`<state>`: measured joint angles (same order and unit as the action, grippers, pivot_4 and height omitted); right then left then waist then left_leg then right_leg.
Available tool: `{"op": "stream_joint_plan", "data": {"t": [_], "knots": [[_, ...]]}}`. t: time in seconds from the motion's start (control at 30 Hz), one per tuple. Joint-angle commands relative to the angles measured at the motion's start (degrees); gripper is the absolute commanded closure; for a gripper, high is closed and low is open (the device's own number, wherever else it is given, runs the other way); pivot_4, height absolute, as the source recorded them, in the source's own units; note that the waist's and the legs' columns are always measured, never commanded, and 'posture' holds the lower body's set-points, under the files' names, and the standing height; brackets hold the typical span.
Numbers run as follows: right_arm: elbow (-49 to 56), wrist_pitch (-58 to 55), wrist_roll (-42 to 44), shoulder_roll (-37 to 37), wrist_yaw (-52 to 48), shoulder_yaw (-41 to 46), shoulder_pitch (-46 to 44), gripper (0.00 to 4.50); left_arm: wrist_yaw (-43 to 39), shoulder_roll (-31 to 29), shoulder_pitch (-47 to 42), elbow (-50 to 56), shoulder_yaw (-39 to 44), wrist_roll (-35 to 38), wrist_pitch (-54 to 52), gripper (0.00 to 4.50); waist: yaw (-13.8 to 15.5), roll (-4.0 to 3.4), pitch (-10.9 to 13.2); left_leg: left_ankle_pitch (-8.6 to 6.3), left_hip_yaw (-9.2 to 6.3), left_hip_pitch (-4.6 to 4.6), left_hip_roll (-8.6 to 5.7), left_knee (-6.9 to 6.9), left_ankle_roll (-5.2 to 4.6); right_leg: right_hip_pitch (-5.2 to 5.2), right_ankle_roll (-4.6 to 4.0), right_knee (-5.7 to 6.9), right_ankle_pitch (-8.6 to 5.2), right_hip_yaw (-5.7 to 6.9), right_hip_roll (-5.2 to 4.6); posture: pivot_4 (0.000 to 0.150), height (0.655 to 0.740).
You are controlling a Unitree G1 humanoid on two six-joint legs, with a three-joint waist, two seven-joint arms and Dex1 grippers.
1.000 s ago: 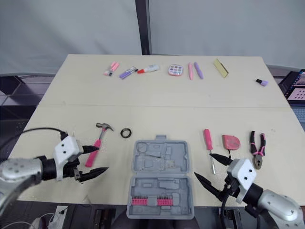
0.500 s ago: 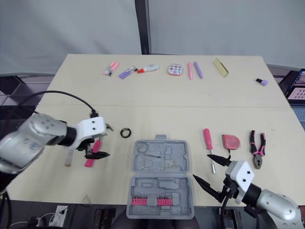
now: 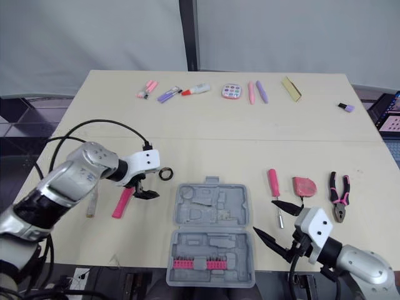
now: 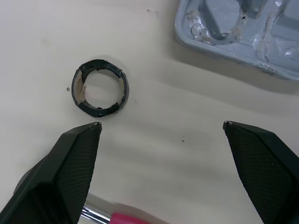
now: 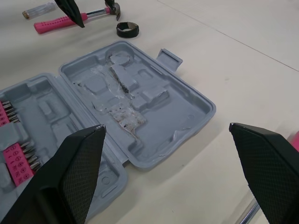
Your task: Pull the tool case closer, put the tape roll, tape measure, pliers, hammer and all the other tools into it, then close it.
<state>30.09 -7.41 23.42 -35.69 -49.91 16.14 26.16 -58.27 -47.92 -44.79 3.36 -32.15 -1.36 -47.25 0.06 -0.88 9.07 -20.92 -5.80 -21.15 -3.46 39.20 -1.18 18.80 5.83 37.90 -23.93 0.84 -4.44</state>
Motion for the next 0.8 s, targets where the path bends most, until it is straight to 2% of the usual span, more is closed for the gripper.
{"op": "stream_joint_plan", "data": {"t": [0.03,0.8], "knots": [[-0.2,1.6,0.6,-0.4,-1.0,1.4,0.9,0.03,-0.8,1.1,-2.1,-1.9,0.2,-2.1,1.5,0.03,0.0,0.0,0.0,0.0,0.0,0.0,0.0,0.0,0.0,0.0,0.0,0.01,0.0,0.0,-0.01,0.15,0.7134],[-0.5,3.1,1.0,-1.1,-1.7,4.2,4.7,0.03,-3.7,10.0,-4.4,-15.9,-1.0,-10.0,10.8,0.03,0.0,0.01,0.0,0.0,0.0,0.0,-0.01,0.02,-0.01,0.01,0.0,0.07,0.0,0.11,-0.02,0.15,0.7134]]}}
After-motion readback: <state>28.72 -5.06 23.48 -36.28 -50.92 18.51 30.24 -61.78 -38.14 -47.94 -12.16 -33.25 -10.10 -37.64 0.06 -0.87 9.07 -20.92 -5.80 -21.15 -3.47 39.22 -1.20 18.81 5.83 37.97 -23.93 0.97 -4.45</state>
